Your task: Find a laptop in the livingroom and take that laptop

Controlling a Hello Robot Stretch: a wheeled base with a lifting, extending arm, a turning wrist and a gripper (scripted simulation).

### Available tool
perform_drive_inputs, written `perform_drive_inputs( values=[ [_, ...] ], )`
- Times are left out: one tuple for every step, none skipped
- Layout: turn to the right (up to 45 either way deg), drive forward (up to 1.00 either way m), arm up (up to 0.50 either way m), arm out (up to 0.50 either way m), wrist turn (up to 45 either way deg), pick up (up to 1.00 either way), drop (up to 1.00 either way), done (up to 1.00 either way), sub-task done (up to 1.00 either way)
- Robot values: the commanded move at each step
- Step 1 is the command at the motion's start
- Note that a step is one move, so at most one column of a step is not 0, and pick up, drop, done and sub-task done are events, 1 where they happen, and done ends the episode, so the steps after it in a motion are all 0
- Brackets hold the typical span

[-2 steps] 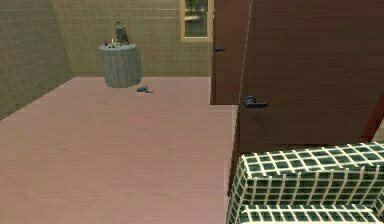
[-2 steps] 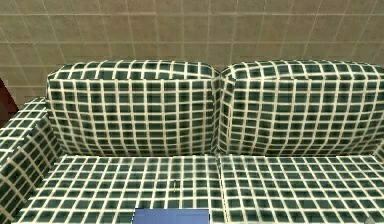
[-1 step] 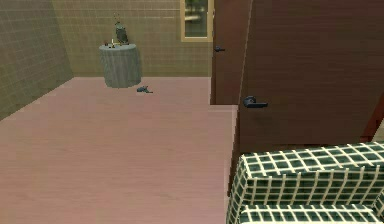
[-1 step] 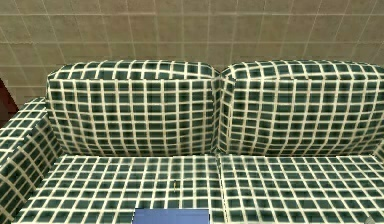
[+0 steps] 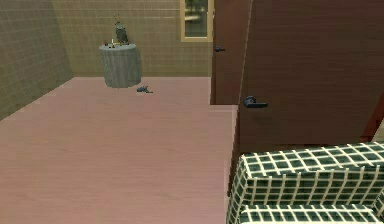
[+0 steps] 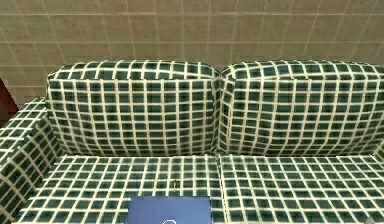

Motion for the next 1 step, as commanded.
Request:
perform_drive_inputs(
  values=[
    [0.0,0.0,0.0,0.0,0.0,0.0,0.0,1.0,0.0]
  ],
)
